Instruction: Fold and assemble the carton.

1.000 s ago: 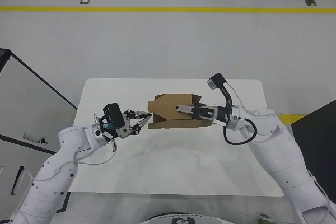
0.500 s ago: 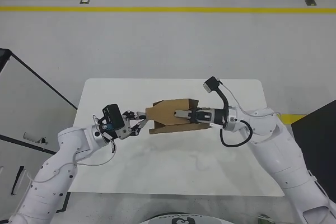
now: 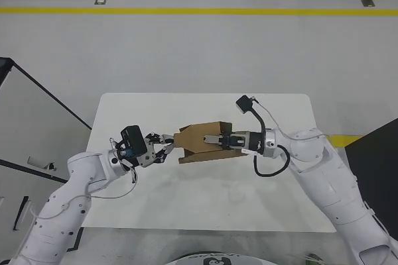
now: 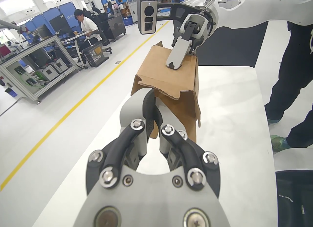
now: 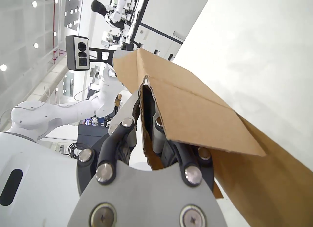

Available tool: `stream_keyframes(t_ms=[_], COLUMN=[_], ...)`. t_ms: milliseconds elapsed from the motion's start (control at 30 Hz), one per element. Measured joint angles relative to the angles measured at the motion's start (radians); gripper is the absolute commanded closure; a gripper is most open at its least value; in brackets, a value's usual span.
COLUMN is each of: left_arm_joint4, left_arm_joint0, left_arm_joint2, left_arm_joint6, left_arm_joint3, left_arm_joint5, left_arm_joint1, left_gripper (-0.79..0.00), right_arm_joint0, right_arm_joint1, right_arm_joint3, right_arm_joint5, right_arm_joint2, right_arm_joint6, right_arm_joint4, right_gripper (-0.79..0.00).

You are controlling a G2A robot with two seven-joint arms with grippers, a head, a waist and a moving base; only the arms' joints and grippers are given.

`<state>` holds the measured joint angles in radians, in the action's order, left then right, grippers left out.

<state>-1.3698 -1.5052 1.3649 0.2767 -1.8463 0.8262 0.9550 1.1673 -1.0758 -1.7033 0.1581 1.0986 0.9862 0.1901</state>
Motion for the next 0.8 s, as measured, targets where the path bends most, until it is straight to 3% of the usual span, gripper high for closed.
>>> stream_keyframes(t_ms=[800], left_arm_joint4=[0.0], left_arm_joint0=[0.011], left_arm_joint2=[-0.054], left_arm_joint6=[-0.028], left_arm_joint3=[-0.05], left_arm_joint5=[-0.002], left_arm_joint1=[0.006], left_gripper=[0.0], right_arm_joint0=[0.016], right_arm_joint1=[0.005], right_arm_joint3=[-0.014], right_arm_joint5=[-0.032], right_arm_joint2=[-0.009], right_arm_joint6=[0.001], right_arm_joint4=[-0.033], right_gripper=[0.0])
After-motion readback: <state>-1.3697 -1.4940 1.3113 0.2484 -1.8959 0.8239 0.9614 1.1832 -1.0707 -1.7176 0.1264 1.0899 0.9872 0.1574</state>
